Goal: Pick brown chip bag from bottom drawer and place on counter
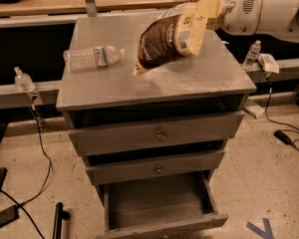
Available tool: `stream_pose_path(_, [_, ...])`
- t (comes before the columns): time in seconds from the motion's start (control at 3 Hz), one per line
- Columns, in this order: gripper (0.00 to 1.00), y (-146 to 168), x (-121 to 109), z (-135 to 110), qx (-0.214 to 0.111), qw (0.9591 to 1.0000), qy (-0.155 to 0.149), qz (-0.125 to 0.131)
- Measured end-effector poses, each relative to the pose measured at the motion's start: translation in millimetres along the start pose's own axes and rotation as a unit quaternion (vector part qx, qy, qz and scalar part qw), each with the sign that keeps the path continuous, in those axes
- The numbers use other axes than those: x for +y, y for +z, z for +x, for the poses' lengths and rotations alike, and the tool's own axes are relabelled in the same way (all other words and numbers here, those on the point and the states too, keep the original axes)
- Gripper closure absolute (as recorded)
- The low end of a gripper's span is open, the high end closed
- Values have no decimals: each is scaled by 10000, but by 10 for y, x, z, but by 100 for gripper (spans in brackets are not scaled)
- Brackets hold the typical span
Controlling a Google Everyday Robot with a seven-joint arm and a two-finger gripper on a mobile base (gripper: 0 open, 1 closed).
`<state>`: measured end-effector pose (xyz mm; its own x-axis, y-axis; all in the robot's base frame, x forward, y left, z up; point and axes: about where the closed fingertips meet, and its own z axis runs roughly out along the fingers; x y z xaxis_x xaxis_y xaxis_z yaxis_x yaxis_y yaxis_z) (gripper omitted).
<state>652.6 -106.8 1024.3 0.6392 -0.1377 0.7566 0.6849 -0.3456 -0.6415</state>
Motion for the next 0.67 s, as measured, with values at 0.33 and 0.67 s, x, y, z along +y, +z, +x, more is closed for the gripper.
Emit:
stream_pose_path(0.33, [100, 151, 79, -22, 192, 9992, 279, 229])
stream_pose_path(0.67, [100, 249, 121, -72, 281, 9982, 417, 342])
